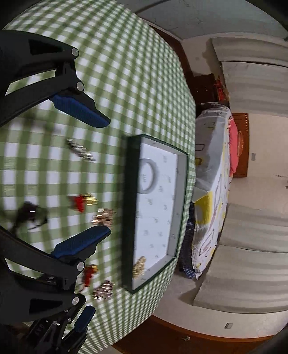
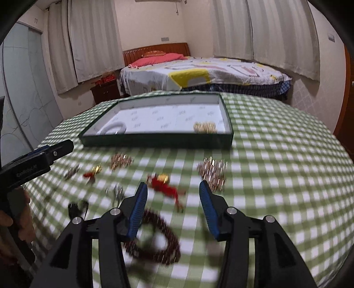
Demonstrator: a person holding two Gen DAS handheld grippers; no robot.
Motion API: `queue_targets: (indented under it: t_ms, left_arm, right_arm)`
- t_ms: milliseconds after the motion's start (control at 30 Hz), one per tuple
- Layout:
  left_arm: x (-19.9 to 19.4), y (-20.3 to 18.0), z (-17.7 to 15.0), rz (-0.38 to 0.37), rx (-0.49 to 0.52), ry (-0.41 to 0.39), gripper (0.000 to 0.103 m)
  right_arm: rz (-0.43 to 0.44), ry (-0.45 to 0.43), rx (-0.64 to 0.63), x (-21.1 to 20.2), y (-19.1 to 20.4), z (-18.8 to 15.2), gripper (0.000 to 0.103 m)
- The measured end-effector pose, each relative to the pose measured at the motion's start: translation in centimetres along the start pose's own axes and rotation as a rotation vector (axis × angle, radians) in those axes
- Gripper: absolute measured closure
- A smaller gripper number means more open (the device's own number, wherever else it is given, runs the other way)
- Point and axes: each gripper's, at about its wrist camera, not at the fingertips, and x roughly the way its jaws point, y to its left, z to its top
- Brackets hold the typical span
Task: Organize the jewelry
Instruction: 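Move the left tool to the black pendant while the right tool approaches the red bead bracelet, then grasp the black pendant with the left tool while the right tool grasps the red bead bracelet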
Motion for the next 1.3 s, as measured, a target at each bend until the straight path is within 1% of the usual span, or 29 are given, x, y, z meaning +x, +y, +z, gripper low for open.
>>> queue_targets:
  t_ms: [100, 167, 333, 433, 600, 633, 667, 733, 767, 800, 833, 867, 1033, 1100, 1167, 1200, 1233, 1300]
  left_arm:
    - [-0.7, 0.1, -1.5, 0.005, -0.004, 0.021, 0.015]
    - [-1.0, 0.1, -2.1, 0.004, -0.011, 0.034, 0.015]
    - [-1.6, 0.3, -3.6, 0.021, -0.006, 0.044, 0.015]
    - [-1.8, 0.4, -4.1, 0.022, -0.014, 0.064, 0.015]
    - [-2.2, 0.1, -4.7, 0.014, -0.01, 0.077, 0.015]
    - [-2.2, -0.1, -4.7, 0.013, -0.005, 0.077, 0.015]
    - [-2.3, -0.3, -4.8, 0.011, -0.001, 0.078, 0.015]
    - [-2.4, -0.7, -5.0, 0.007, 0.007, 0.083, 0.015]
    - [-2.4, -0.8, -5.0, 0.004, 0.009, 0.085, 0.015]
    - [-2.4, -1.0, -5.1, 0.001, 0.013, 0.09, 0.015]
    - [-2.4, -1.1, -5.1, -0.001, 0.015, 0.092, 0.015]
    - [-2.5, -1.3, -5.2, -0.003, 0.019, 0.096, 0.015]
    - [-2.1, -2.0, -5.5, -0.012, 0.036, 0.114, 0.015]
    - [-1.7, -2.1, -5.6, -0.019, 0.036, 0.132, 0.02]
    - [-1.2, -2.1, -5.8, -0.024, 0.036, 0.157, 0.028]
    - [-1.0, -2.1, -5.9, -0.022, 0.036, 0.167, 0.03]
    - [-0.9, -2.1, -6.0, -0.02, 0.036, 0.177, 0.035]
    - [-0.7, -1.9, -6.2, -0.01, 0.04, 0.187, 0.04]
  right_arm:
    - [0.01, 0.01, -0.012, -0.2, 0.5, -1.1, 0.05]
    - [0.02, 0.014, -0.017, -0.3, 0.8, -1.5, 0.044]
    - [0.028, 0.029, -0.053, 0.1, 2.1, -1.9, 0.032]
    - [0.017, 0.051, -0.071, 0.6, 2.5, -2.3, 0.031]
    - [0.006, 0.088, -0.046, 1.2, 2.0, -2.7, 0.031]
    - [0.002, 0.083, -0.043, 1.0, 1.8, -2.8, 0.037]
    - [-0.005, 0.084, -0.044, 0.9, 1.8, -2.8, 0.049]
    - [-0.005, 0.085, -0.047, 0.8, 1.8, -2.8, 0.058]
    - [-0.003, 0.086, -0.049, 0.7, 1.7, -2.8, 0.065]
    - [-0.003, 0.088, -0.053, 0.6, 1.7, -2.9, 0.07]
    - [-0.001, 0.091, -0.053, 0.6, 1.6, -2.9, 0.079]
    - [0.004, 0.093, -0.051, 0.5, 1.5, -2.9, 0.081]
    - [0.007, 0.092, -0.036, 0.2, 1.0, -3.1, 0.081]
    - [0.011, 0.092, -0.03, 0.1, 0.8, -3.1, 0.081]
    - [0.014, 0.09, -0.023, 0.0, 0.6, -3.1, 0.081]
    - [0.016, 0.09, -0.021, 0.0, 0.6, -3.1, 0.081]
    - [0.018, 0.09, -0.018, 0.0, 0.6, -3.1, 0.081]
    - [0.019, 0.088, -0.015, 0.0, 0.5, -3.1, 0.081]
